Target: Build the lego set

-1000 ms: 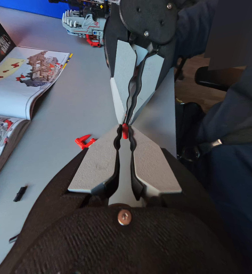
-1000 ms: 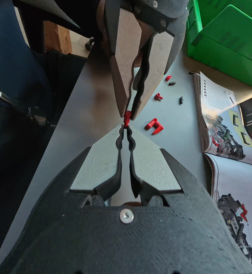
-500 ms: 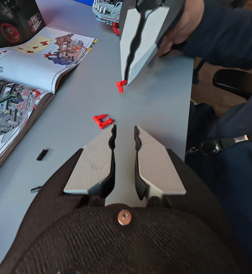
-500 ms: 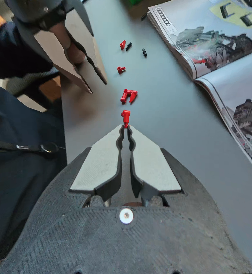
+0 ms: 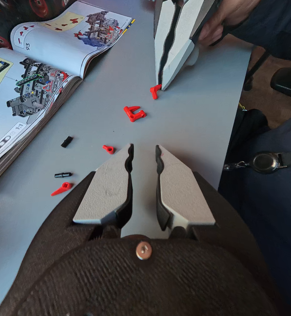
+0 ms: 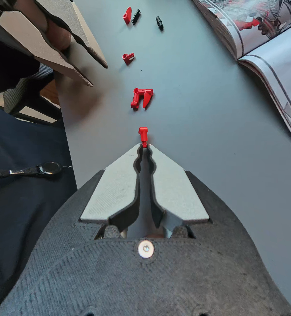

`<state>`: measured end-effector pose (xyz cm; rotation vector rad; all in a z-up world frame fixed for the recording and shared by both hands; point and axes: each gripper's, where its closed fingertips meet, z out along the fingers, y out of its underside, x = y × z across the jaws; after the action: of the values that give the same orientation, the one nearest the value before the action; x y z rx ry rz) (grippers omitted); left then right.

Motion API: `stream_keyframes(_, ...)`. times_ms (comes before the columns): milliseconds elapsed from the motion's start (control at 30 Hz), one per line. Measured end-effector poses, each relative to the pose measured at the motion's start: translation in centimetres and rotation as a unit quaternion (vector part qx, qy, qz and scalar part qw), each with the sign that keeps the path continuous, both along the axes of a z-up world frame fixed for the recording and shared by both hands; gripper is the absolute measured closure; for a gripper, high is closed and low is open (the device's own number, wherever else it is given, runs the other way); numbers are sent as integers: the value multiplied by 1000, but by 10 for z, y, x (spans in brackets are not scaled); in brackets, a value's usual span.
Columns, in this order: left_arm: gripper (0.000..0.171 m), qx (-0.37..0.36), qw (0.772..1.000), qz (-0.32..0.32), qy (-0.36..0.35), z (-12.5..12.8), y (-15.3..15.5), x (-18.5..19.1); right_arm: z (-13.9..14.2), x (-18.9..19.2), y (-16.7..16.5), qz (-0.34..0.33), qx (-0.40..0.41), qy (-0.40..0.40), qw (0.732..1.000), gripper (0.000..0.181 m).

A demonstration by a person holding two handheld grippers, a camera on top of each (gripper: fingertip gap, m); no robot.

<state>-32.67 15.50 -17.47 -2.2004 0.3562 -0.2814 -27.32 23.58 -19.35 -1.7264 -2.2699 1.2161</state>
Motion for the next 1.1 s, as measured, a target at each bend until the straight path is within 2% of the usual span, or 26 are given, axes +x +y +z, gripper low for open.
stream_keyframes(300,148,-6,999,37,-11,0,-23,-22,2,-3,9,-16,19,-12,1000,171)
stream_keyframes(500,148,-9,998,56,-7,-1,-33,-30,12,-1,27,-45,43,17,998,166)
stream_keyframes(633,150,-18,996,82,-1,-3,-30,-40,17,1,30,-61,48,52,996,165)
stream_keyframes(933,150,-34,996,83,9,-7,-17,-40,21,2,33,-73,81,128,986,165)
stream_keyframes(1100,150,-22,995,95,2,-3,-6,-43,33,-2,35,-76,96,220,968,165)
